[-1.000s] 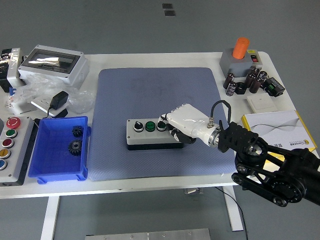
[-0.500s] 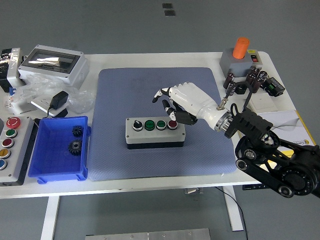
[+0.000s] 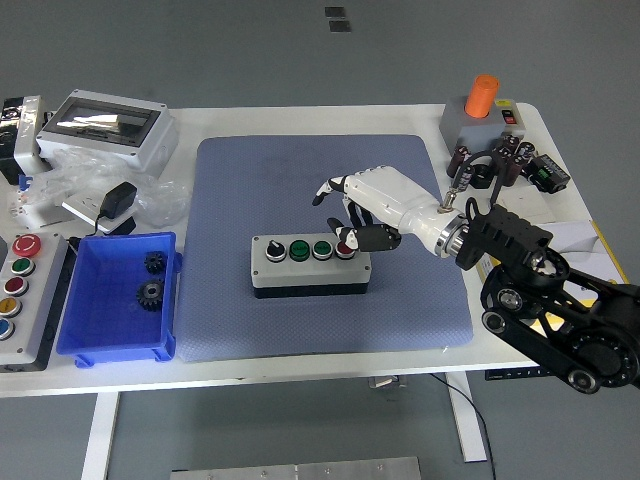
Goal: Pick up the button,place it on the desk,press the button,press the button
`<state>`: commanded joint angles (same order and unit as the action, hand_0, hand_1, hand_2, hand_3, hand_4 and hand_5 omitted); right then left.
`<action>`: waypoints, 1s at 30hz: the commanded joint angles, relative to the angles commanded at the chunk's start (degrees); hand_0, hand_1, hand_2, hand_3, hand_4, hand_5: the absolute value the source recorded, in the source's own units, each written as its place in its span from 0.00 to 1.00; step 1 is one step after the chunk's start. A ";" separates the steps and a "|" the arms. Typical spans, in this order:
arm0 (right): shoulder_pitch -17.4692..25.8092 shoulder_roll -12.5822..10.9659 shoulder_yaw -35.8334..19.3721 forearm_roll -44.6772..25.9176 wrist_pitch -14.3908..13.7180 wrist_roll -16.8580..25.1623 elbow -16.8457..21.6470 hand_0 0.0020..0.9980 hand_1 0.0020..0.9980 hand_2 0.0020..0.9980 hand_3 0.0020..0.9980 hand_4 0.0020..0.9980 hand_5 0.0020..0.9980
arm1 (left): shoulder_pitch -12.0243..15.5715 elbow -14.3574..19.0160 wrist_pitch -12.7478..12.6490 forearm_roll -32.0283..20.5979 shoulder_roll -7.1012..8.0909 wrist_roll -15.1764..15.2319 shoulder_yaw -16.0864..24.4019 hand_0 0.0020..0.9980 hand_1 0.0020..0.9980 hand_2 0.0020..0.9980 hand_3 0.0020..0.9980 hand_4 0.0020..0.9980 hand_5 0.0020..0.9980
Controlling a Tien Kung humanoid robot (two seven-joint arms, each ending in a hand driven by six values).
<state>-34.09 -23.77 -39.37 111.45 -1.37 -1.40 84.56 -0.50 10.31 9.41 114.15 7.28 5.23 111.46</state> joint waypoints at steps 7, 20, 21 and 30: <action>0.00 0.06 1.06 0.52 2.00 -1.48 -0.64 1.00 1.00 1.00 1.00 1.00 0.45 | 0.03 0.00 0.04 -0.04 -0.04 -0.07 -0.03 0.75 0.75 0.64 0.66 0.88 0.50; -0.81 3.21 7.34 3.28 1.62 -4.15 -8.09 1.00 1.00 1.00 1.00 1.00 0.47 | -0.23 0.00 0.14 0.26 0.03 0.13 0.26 0.75 0.75 0.64 0.66 0.88 0.50; -0.78 3.39 7.82 3.17 0.61 -4.10 -8.64 1.00 1.00 1.00 1.00 1.00 0.47 | -0.22 0.00 0.14 0.28 0.03 0.14 0.27 0.75 0.75 0.64 0.66 0.88 0.50; -0.28 4.15 10.20 1.47 -6.58 -3.87 -12.20 0.75 0.76 0.81 1.00 0.99 0.31 | -0.14 0.00 0.12 0.52 0.04 0.19 0.42 0.75 0.75 0.64 0.66 0.87 0.50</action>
<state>-34.38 -19.62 -29.17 112.92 -7.95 -5.27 72.36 -0.64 10.31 9.53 114.67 7.32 5.42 111.88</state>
